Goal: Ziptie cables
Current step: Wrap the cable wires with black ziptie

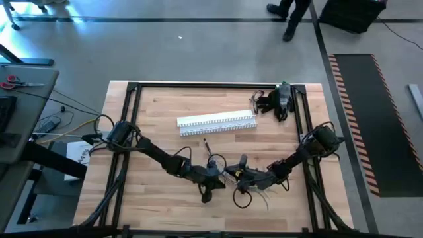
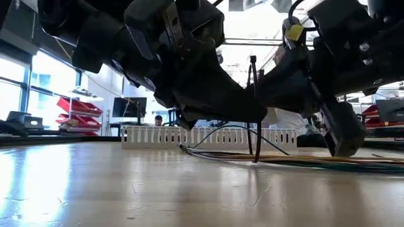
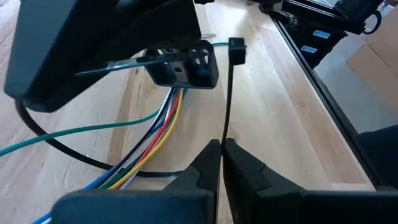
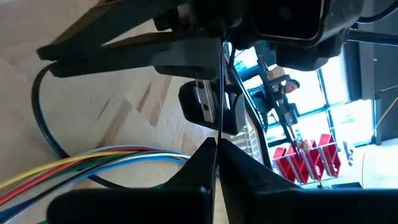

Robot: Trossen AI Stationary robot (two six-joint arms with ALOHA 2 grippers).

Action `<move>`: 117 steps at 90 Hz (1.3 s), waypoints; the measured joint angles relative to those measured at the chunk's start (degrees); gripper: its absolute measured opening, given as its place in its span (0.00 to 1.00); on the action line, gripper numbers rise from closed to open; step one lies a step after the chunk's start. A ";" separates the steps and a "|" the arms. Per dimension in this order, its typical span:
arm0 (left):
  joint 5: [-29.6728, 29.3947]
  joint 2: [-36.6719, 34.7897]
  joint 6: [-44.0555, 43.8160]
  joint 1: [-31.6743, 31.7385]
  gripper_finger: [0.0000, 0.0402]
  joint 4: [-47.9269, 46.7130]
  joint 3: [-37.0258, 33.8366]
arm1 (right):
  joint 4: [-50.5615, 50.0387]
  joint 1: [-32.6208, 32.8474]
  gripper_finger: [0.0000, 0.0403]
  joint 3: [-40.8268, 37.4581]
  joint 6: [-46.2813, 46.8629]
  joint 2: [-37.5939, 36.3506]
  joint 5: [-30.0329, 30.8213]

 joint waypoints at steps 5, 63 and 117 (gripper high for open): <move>0.00 0.00 -0.02 0.00 0.00 -0.02 0.00 | 0.02 0.00 0.00 0.01 0.00 0.00 0.07; 0.00 0.02 -0.02 0.02 0.00 -0.02 0.00 | 4.11 0.89 0.00 -0.02 -7.55 -0.02 0.21; -0.42 0.00 -0.02 0.02 0.00 0.00 0.00 | 1.55 0.33 0.00 -0.04 -3.20 -0.02 2.04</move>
